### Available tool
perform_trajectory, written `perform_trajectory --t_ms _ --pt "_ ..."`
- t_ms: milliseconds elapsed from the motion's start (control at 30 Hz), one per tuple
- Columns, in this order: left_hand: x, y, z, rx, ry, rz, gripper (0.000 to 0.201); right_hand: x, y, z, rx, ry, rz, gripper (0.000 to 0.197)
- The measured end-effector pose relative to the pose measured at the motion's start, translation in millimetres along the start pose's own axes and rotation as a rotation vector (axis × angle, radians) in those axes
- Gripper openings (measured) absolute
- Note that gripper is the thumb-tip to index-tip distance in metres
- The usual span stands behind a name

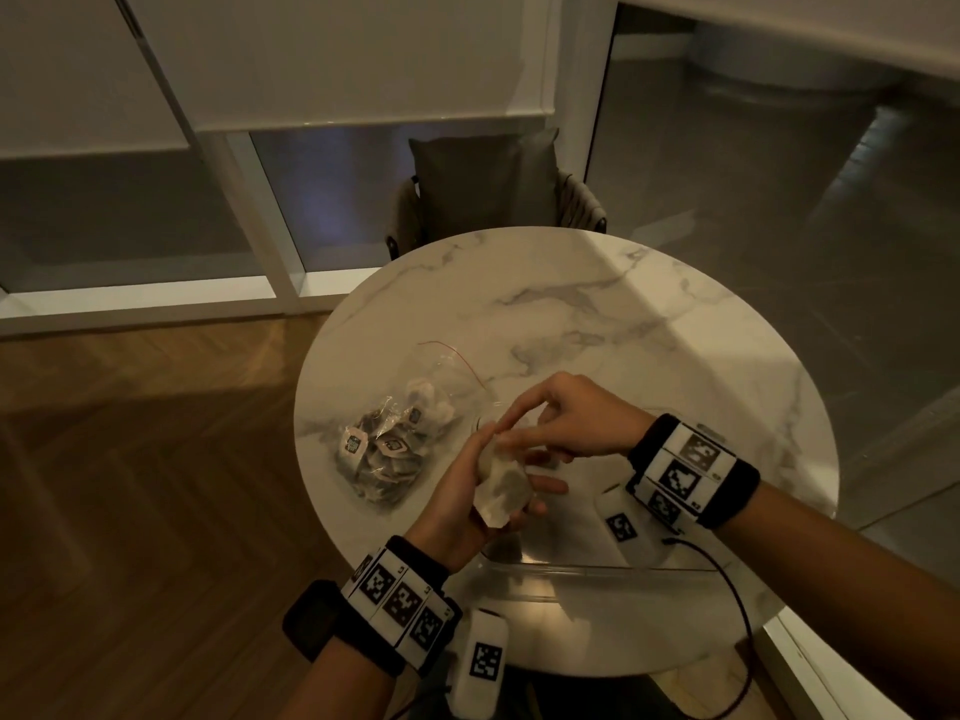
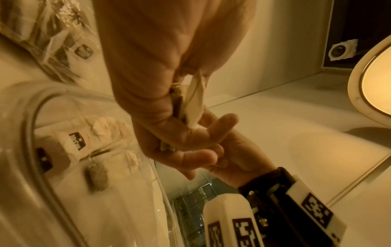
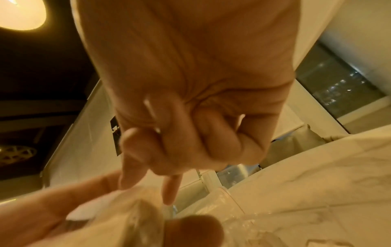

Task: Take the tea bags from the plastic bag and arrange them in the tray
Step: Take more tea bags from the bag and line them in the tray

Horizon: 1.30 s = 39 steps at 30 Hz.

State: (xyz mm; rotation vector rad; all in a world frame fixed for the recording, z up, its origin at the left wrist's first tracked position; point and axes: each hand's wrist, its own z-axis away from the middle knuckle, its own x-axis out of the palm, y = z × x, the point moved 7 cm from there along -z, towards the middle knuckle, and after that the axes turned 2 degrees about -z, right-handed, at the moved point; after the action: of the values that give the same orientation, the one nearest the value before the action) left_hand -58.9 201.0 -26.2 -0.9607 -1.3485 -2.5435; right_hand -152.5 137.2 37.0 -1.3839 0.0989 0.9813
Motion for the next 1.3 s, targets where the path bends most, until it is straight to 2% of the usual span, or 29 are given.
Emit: perform_trajectory --t_ms 133,233,367,500,567,667,767,833,967,1133,1300 --pt "7 3 2 0.063 -0.02 -0.07 0.06 4 1 1 -0.07 0.011 -0.011 0.018" --pt "4 3 5 0.118 -0.008 -0.208 0.057 -8 -1 7 -0.128 0.106 -0.096 0.011" --pt "-1 1 8 0.146 0.063 -0.232 0.039 -24 6 19 -0.114 0.261 -0.305 0.014" --pt "-2 2 7 0.181 0.156 -0.194 0.02 -24 20 28 -0.061 0.3 -0.459 0.02" --pt "2 3 7 0.198 0.172 -0.174 0.021 -22 24 31 -0.048 0.306 -0.515 0.02" --pt "7 7 8 0.239 0.169 -0.134 0.036 -22 24 36 -0.058 0.318 -0.542 0.011" --pt "11 9 7 0.273 0.149 -0.096 0.045 -16 20 42 -0.071 0.261 -0.536 0.009" --pt "10 11 5 0.297 0.151 -0.096 0.045 -11 19 45 -0.074 0.219 -0.551 0.01" --pt "0 10 2 0.309 0.21 -0.067 0.043 -15 23 51 -0.058 0.241 -0.614 0.015" --pt "-19 8 -1 0.279 0.326 -0.019 0.029 -29 32 56 -0.059 0.392 -0.67 0.032" --pt "-25 5 -2 0.186 0.317 0.123 0.026 -32 33 55 -0.068 0.442 -0.619 0.021"
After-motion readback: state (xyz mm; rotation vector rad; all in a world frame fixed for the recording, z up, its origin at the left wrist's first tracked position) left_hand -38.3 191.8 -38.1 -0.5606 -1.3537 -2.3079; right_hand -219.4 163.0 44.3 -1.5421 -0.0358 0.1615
